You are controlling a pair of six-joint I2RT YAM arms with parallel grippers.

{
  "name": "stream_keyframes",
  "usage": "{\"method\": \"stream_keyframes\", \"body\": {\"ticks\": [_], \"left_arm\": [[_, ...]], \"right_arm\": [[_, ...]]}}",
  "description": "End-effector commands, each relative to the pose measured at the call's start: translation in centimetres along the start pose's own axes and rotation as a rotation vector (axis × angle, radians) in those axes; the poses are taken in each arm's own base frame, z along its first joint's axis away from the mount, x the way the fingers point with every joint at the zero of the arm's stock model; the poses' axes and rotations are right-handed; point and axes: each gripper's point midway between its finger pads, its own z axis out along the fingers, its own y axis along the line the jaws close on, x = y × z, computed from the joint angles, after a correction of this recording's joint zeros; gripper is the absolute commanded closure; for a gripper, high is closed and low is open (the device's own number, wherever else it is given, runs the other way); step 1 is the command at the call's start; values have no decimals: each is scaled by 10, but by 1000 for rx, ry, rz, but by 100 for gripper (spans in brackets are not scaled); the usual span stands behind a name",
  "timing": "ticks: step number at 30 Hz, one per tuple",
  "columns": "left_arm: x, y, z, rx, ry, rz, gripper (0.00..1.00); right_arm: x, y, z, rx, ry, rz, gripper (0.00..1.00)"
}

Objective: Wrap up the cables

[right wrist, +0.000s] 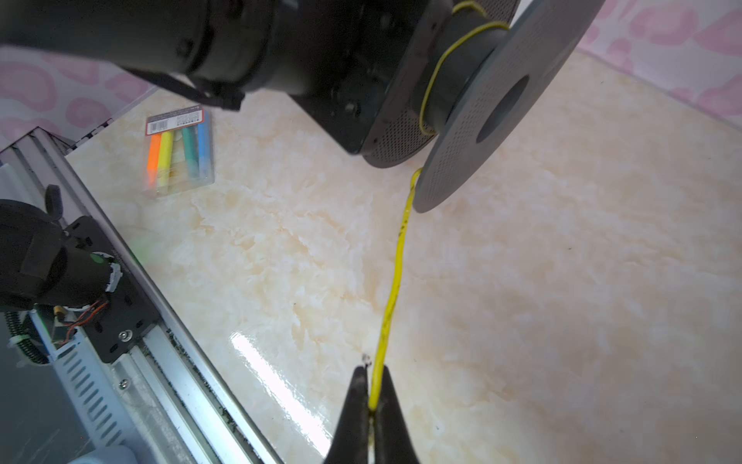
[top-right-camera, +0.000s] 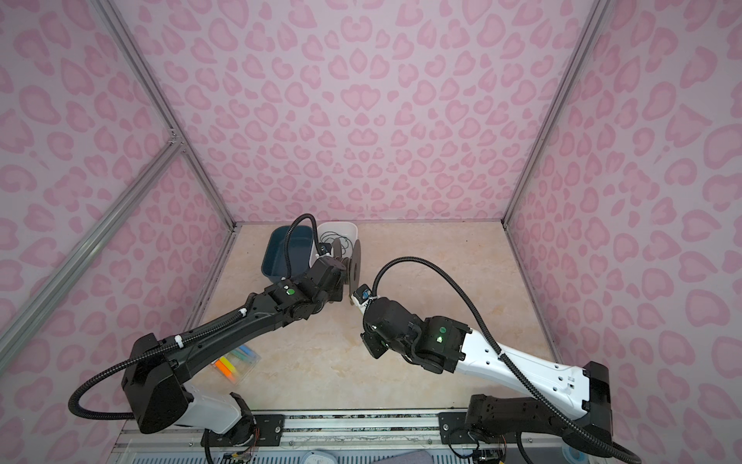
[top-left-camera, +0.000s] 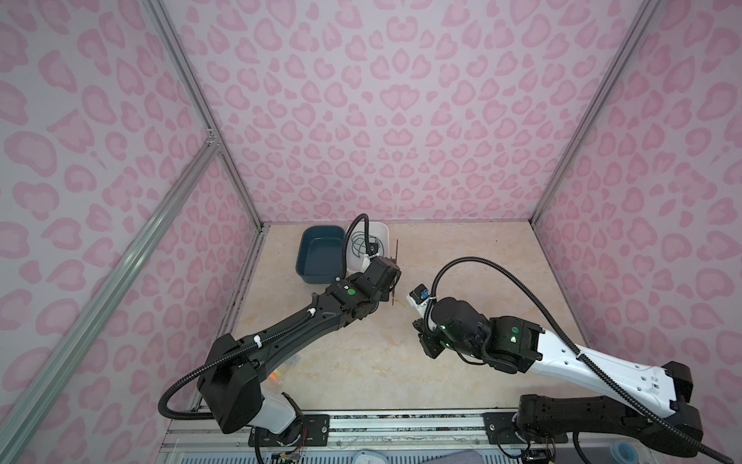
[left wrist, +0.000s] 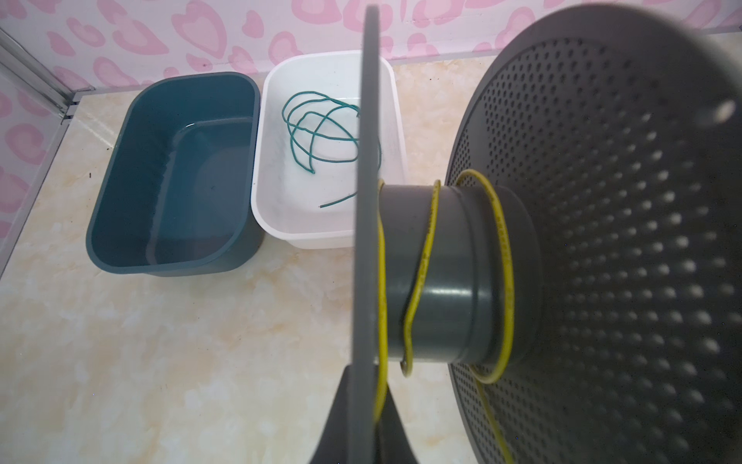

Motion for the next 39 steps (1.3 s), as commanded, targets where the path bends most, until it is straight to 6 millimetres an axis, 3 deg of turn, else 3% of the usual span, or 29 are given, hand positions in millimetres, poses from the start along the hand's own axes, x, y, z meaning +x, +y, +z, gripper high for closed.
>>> {"method": "stream_keyframes", "body": {"ticks": [1,9,15,22,23,30,39], "left_arm": [[-3,2,-4,3,-30,54,96],[28,-1,-13,53,37,153,96],[44,-4,-20,40,63,226,96],[60,-9,-20,25,91,294,96],[63,-10,-20,24,94,301,96],[72,-13,-30,56,86,388,96],[77,-14,-64,216,78,516,96]], "right_arm": [[-12,-24,-4,132,6,-136,100],[-73,-60,-14,295,-117,-178,100],[-114,-73,-28,338,-213,-178,100],[-134,-89,-41,387,-254,-190,100],[-145,-90,-51,385,-287,-178,100],[-138,-102,-40,391,-254,-217,100],[-119,-143,-13,435,-236,-192,100]]}}
